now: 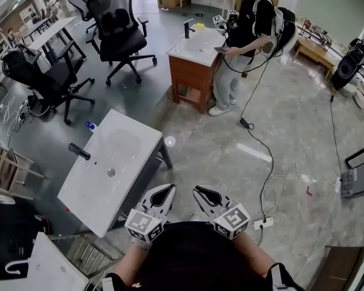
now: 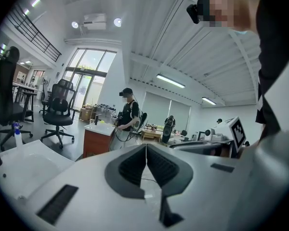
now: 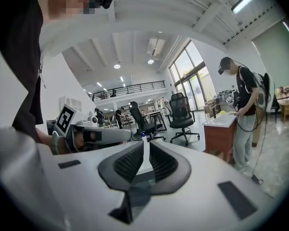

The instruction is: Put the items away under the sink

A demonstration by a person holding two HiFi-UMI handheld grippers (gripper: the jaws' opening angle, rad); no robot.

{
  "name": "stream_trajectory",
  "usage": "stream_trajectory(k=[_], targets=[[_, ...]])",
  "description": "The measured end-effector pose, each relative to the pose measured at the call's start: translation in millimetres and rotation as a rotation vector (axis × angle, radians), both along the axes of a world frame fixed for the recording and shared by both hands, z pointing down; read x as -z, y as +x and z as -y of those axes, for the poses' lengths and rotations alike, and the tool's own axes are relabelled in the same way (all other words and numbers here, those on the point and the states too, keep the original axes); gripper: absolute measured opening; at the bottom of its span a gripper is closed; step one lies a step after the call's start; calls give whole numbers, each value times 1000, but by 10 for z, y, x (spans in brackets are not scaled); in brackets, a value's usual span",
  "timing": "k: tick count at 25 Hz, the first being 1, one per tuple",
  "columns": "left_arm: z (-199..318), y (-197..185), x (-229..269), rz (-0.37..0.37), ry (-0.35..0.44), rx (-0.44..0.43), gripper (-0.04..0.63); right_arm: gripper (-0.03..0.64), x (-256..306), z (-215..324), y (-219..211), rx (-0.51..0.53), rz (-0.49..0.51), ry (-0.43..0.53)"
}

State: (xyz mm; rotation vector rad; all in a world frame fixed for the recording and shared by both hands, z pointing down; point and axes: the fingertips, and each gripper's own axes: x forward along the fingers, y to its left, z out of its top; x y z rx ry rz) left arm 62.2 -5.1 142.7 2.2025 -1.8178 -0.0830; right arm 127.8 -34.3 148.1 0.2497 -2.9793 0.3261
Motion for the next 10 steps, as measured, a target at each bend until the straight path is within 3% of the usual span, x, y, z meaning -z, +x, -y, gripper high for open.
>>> stream_trajectory(k=[10], targets=[[-2,93,-48,-9,-5,-5,23,55,-107,6,113,-20,-5,-28]])
